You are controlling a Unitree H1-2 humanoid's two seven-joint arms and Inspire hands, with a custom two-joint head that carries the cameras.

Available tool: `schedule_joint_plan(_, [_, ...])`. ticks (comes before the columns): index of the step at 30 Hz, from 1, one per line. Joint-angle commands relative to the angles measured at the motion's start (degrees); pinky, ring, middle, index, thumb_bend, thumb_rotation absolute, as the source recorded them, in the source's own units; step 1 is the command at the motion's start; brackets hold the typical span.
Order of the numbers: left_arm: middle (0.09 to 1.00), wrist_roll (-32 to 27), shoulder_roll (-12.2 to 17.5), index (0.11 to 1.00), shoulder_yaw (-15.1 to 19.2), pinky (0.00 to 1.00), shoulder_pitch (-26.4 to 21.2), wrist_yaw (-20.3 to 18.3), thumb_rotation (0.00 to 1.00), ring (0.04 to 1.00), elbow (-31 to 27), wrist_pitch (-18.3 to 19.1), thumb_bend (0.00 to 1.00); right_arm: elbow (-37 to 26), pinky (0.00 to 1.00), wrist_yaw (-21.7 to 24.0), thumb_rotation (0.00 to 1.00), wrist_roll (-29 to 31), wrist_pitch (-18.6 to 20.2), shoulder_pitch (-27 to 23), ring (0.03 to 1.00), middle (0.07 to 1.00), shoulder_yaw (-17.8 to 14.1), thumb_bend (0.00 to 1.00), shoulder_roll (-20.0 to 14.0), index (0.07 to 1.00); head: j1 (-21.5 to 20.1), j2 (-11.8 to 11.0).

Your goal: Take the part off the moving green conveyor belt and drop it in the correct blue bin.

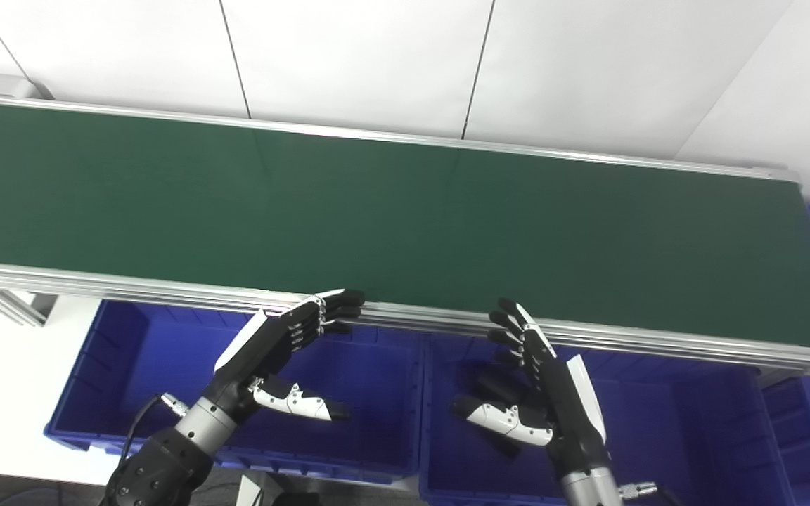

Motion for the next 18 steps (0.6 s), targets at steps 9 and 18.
schedule_joint_plan(9, [0.876,-1.4,-1.6,0.848,1.1,0.80,0.1,1.3,0.20,0.861,0.3,-3.0,0.88,1.1,0.79,-2.1,0.38,5.9,-6.5,0.6,0.830,0.867,-0.2,0.88,0.1,0.928,1.4,-2.5])
schedule_joint_plan(18, [0.883,-2.8,-2.7,0.849,1.6,0.80,0.3,0.8,0.20,0.868,2.0,-4.9,0.87,3.9,0.85,-3.9,0.34,6.2,-10.7,1.0,0.848,0.873,-0.2,0.89,0.8,0.911,1.4,-5.1])
